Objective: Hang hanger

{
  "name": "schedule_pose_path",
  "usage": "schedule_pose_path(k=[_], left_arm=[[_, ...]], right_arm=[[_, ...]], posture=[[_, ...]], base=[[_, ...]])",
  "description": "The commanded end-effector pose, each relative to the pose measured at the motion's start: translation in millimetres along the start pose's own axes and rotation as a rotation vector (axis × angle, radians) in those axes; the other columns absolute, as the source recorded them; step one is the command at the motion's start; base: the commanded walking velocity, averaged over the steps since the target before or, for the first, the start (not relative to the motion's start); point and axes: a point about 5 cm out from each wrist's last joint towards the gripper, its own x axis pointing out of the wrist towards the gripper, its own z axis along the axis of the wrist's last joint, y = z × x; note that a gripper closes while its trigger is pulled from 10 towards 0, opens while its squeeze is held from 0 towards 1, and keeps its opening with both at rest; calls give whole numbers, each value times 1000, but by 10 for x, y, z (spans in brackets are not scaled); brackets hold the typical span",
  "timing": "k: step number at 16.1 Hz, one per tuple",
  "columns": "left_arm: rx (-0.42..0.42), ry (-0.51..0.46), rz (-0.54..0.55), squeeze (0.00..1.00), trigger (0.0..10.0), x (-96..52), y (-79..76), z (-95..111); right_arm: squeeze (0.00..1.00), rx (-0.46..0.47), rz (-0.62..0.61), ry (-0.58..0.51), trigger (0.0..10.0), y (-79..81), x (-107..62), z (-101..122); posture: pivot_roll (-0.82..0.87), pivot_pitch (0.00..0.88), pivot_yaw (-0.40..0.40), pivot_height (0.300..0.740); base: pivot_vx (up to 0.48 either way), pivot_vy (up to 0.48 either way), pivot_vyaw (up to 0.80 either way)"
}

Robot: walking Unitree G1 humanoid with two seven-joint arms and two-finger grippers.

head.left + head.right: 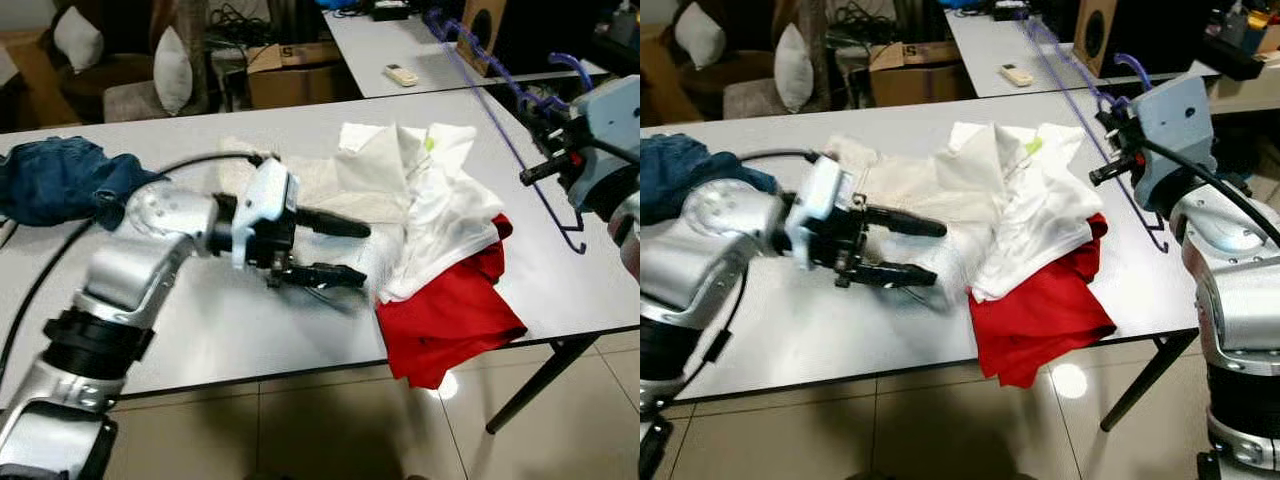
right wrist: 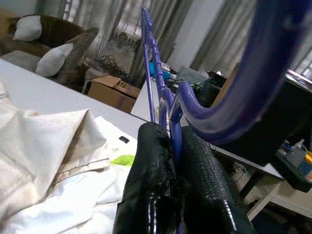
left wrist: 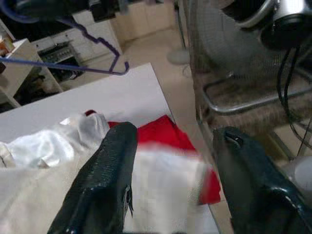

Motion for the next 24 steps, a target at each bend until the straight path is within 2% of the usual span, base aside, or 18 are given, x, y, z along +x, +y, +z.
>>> schedule_pose_path(k=[1, 3, 5, 6, 7, 8, 9, 10, 11, 12, 13, 14, 15, 16, 18, 21, 22, 24], left_arm=[[70, 189, -2, 1000, 10000, -11, -22, -93], [131, 460, 15, 1000, 10000, -2, -71, -427], [106, 547, -45, 1000, 10000, -33, -224, -617], [50, 522, -34, 1000, 10000, -82, -271, -641], [14, 492, -24, 1000, 10000, -116, -292, -628], [-92, 328, 28, 1000, 10000, -190, -309, -501], [-183, 79, 127, 1000, 10000, -287, -264, -287], [-207, 3, 179, 1000, 10000, -308, -228, -241], [-210, -128, 415, 1000, 10000, -358, -82, -197], [-237, -146, 589, 1000, 10000, -380, 2, -262], [-252, -144, 820, 545, 10000, -419, 62, -396], [-256, -89, 945, 294, 10000, -449, 72, -501], [-253, 5, 1111, 20, 10000, -508, 51, -637], [-256, 49, 1184, 0, 10000, -533, -7, -683], [-283, 33, 1211, 0, 10000, -492, -59, -668], [-265, 54, 1211, 0, 10000, -335, -28, -667], [-252, 58, 1218, 0, 10000, -315, -15, -664], [-245, 59, 1225, 0, 10000, -278, -8, -648]], right_arm=[[0, 35, -2, -30, 10000, 10, -6, 61], [0, 43, 5, -32, 10000, 63, 9, 59], [0, 83, 1, -45, 10000, 131, 38, 63], [0, 94, 5, -51, 10000, 156, 44, 61], [0, 100, 4, -53, 10000, 160, 45, 60], [0, 125, -10, -62, 10000, 148, 42, 65], [0, 151, -26, -81, 10000, 126, 15, 90], [0, 174, -34, -99, 10000, 124, 3, 109], [0, 239, -64, -137, 10000, 146, -38, 148], [0, 288, -69, -127, 10000, 223, -57, 120], [0, 337, -70, -91, 10000, 393, -64, 30], [0, 362, -71, -70, 10000, 487, -67, -20], [0, 422, -101, -39, 10000, 610, -72, -85], [0, 486, -104, -24, 10000, 735, -84, -97], [0, 492, -61, -11, 10000, 898, -109, -69], [0, 207, -57, 106, 10000, 931, -134, -153], [0, 206, -52, 100, 10000, 939, -140, -163], [0, 327, -56, 63, 10000, 977, -147, -155]], posture=[[-179, 0, 57, 740], [-178, 0, 56, 740], [-168, 0, 51, 740], [-163, 0, 50, 740], [-156, 0, 48, 740], [-152, 0, 51, 740], [-149, 0, 64, 740], [-149, 0, 64, 740], [-150, 0, 75, 740], [-149, 0, 73, 740], [-143, 0, 72, 740], [-142, 0, 70, 740], [-145, 0, 71, 740], [-144, 0, 70, 740], [-149, 0, 73, 740], [-156, 0, 74, 740], [-151, 0, 67, 740], [-142, 0, 57, 740]], base=[[0, 0, 0], [0, 0, 0], [0, 0, 0], [0, 0, 0], [0, 0, 0], [0, 0, 0], [0, 0, 0], [0, 0, 0], [0, 0, 0], [0, 0, 0], [0, 0, 0], [0, 0, 0], [0, 0, 0], [0, 0, 0], [0, 0, 0], [0, 316, 0], [0, 337, 0], [0, 345, 0]])
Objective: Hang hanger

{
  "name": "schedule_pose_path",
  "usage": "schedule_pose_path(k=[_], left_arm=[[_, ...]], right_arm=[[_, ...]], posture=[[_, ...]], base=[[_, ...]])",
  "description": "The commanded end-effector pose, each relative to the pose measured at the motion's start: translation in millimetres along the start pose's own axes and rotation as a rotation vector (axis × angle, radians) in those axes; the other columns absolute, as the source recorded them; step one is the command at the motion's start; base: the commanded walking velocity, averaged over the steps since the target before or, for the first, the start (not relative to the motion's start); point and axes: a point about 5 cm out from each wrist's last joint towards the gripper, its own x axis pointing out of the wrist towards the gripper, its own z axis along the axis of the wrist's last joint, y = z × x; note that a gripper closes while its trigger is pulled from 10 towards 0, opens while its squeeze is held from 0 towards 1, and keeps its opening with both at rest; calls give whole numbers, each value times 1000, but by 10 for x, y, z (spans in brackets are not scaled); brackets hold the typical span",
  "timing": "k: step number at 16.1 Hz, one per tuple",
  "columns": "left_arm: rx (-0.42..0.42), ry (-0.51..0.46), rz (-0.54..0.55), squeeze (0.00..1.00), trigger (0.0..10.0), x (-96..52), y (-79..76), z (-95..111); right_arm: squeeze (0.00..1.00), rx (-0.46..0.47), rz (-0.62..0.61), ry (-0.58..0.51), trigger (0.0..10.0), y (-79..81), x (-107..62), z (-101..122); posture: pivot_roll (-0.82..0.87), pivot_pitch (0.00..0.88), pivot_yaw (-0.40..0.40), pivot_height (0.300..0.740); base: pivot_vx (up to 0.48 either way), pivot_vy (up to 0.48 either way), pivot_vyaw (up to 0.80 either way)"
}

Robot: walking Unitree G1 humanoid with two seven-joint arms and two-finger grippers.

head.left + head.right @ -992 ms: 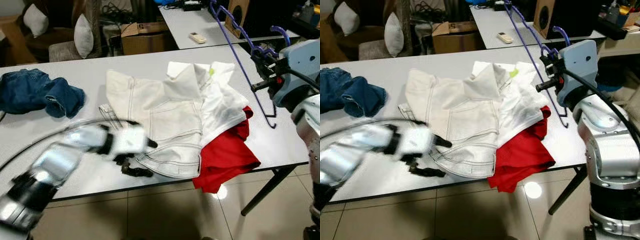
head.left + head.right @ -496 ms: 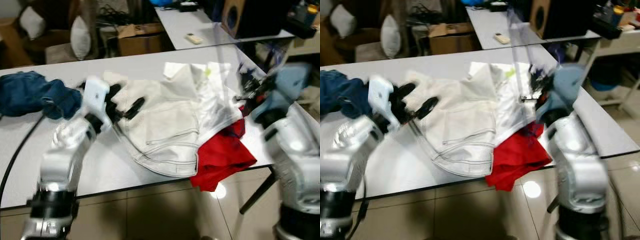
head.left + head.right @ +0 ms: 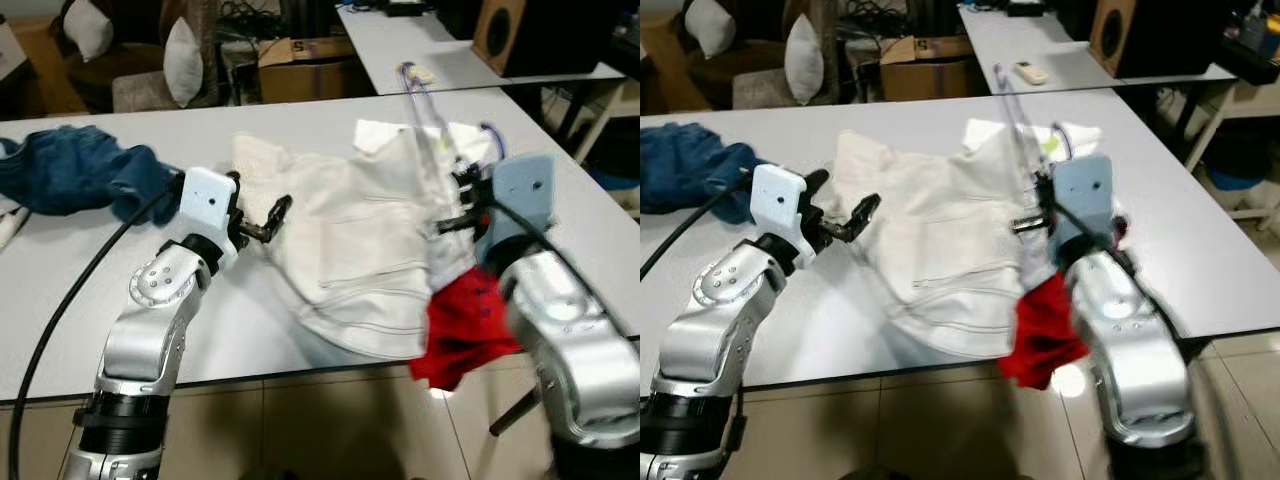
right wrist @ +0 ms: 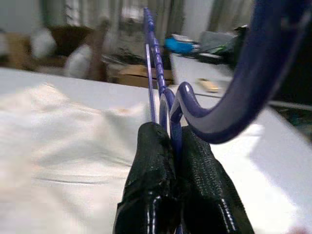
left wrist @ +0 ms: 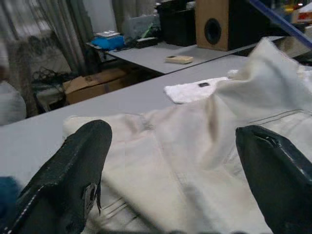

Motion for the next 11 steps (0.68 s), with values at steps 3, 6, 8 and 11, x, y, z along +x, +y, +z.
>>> schedule_pose_path(k=[3, 6, 8, 11], left_arm=[[15, 5, 0, 0, 10000, -3, -23, 19], [3, 10, 6, 0, 10000, 9, -49, 6], [-12, 15, 11, 0, 10000, 15, -62, -9], [-5, 25, 0, 0, 10000, 9, -83, -31]], right_arm=[[0, 55, 10, -37, 10000, 34, 15, 58], [0, 109, 12, -49, 10000, 12, 8, 51], [0, 117, 5, -55, 10000, -6, -6, 34], [0, 115, -8, -64, 10000, -26, -20, 30]], posture=[[-141, 0, 52, 740], [-153, 0, 61, 740], [-155, 0, 61, 740], [-160, 0, 63, 740]], base=[[0, 342, 0], [0, 344, 0], [0, 341, 0], [0, 340, 0]])
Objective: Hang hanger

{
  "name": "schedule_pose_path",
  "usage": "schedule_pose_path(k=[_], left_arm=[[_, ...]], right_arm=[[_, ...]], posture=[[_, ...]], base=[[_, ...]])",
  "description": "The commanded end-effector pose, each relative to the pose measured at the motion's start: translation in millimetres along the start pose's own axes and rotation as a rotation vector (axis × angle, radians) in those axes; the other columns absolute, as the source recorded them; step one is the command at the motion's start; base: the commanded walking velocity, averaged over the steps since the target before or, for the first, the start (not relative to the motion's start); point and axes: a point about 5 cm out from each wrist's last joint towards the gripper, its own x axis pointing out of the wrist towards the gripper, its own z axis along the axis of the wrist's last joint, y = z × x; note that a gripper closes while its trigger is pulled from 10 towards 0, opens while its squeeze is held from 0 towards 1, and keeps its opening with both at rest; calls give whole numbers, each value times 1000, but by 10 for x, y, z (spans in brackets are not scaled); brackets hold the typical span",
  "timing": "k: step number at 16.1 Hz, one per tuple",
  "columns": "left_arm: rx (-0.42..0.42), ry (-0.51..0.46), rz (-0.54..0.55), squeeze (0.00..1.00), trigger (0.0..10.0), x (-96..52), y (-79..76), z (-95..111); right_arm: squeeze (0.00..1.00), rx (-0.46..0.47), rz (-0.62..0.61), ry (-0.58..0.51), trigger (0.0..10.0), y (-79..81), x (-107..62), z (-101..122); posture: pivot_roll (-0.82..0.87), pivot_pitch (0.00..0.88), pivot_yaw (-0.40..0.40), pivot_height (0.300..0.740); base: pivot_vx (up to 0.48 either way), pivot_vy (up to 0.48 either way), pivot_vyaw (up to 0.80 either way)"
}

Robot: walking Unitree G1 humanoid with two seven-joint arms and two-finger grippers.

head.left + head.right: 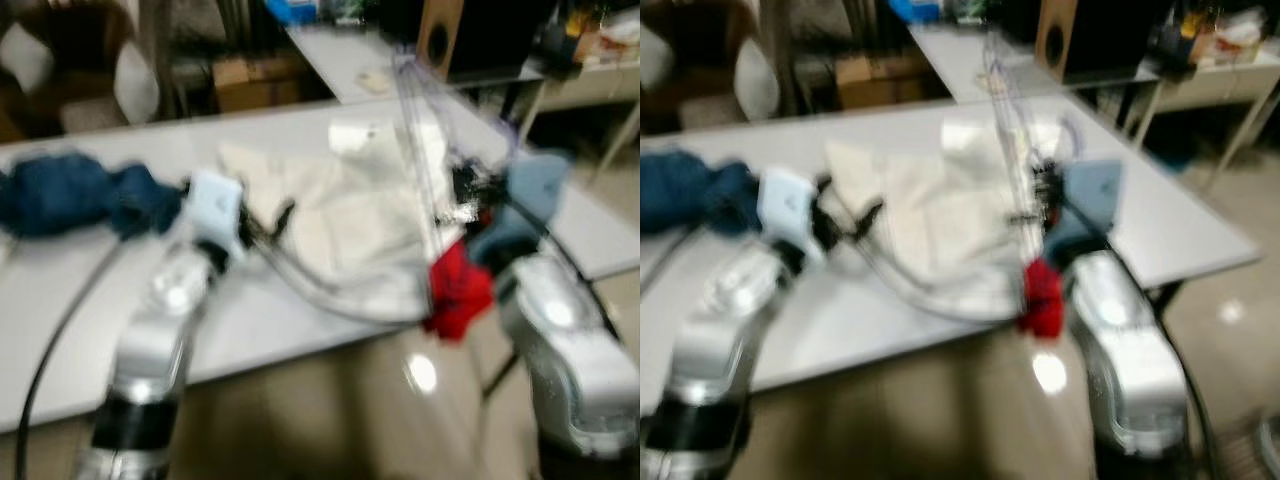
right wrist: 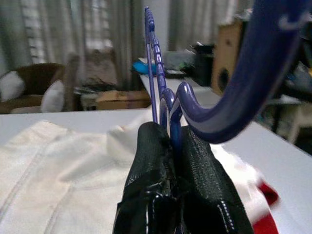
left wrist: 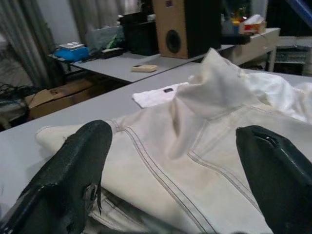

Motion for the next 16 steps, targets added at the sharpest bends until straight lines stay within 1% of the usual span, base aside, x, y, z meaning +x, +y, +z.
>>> schedule_pose_path(k=[1, 6, 16], left_arm=[[23, -2, 12, 0, 10000, -9, 38, 29], [33, 8, 23, 0, 10000, -23, 43, 7], [46, 27, 41, 0, 10000, -40, 60, -43]], right_arm=[[0, 8, 5, -6, 10000, 17, -3, 10], [0, 14, 28, 20, 10000, 21, 7, -20], [0, -26, 57, 52, 10000, 13, 14, -65]], posture=[[-160, 0, 63, 740], [-163, 0, 47, 740], [-162, 0, 34, 740]], base=[[0, 341, 0], [0, 342, 0], [0, 341, 0]])
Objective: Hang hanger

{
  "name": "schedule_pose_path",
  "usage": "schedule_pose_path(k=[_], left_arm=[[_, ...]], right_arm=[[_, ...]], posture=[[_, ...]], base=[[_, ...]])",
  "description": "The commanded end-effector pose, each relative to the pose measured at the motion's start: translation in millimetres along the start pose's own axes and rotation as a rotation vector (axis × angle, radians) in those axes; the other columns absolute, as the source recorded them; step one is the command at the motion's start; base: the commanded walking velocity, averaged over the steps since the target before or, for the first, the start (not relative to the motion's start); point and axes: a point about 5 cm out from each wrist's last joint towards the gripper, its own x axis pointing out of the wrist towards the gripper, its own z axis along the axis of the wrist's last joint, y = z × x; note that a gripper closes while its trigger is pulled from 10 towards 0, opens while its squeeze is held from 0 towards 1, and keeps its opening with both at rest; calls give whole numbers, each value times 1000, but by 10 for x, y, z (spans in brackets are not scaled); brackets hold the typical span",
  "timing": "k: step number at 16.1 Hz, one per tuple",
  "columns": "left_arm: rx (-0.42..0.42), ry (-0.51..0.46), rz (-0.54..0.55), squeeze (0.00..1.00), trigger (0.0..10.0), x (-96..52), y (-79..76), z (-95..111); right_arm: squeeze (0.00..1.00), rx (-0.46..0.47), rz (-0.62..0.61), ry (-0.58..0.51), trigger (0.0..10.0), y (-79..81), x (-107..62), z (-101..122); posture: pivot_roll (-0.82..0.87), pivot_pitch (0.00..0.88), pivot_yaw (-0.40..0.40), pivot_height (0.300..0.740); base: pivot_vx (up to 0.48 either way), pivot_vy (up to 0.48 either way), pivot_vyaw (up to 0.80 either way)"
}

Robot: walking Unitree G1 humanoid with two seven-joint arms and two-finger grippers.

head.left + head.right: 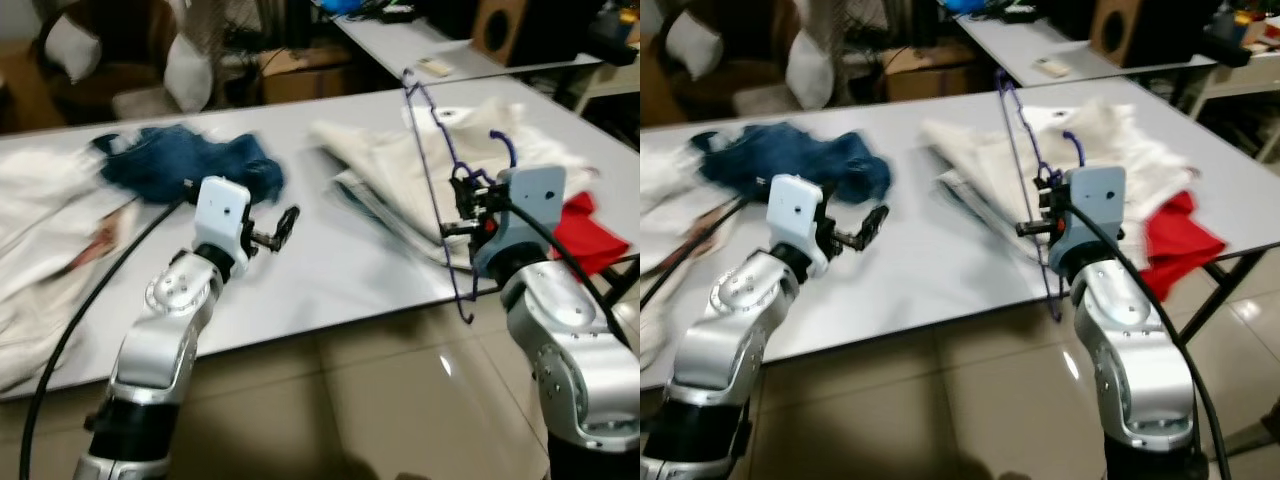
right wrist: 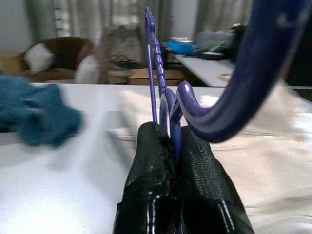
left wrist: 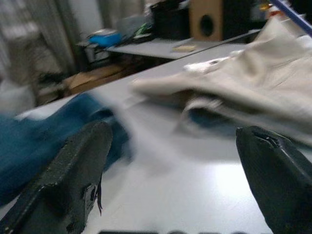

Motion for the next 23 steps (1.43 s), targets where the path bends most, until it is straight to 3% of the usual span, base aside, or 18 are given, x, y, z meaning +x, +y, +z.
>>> schedule_pose_path(k=[1, 5, 8, 12, 16, 20, 23], left_arm=[[14, 6, 19, 0, 10000, -9, 40, 5], [16, 16, 8, 0, 10000, -10, 25, -20], [-46, 34, 25, 0, 10000, -31, 49, -77], [-51, 21, 53, 0, 10000, -34, 124, -89], [-54, 10, 58, 0, 10000, -55, 140, -78], [-31, 29, 41, 0, 10000, -57, 120, -122], [-31, 76, 52, 0, 10000, -128, 134, -227]], right_arm=[[0, -1, 33, -15, 10000, 60, 13, 41], [0, 1, 25, -11, 10000, 46, 5, 26], [0, 4, 24, -6, 10000, 54, -6, -12], [0, 50, 7, -18, 10000, 32, -31, -62], [0, 113, -14, 13, 10000, 18, -38, -226], [0, 99, -47, 23, 10000, -22, -93, -284], [0, 67, -42, 68, 10000, -17, -176, -369]], posture=[[-165, 0, 36, 740], [-164, 0, 39, 740], [-172, 0, 46, 740], [-168, 0, 43, 740], [-157, 0, 36, 740], [-164, 0, 46, 740], [-154, 0, 38, 740]], base=[[0, 341, 0], [0, 317, 0], [0, 0, 0], [0, 0, 0], [0, 329, -703], [0, 480, -400], [0, 0, 0]])
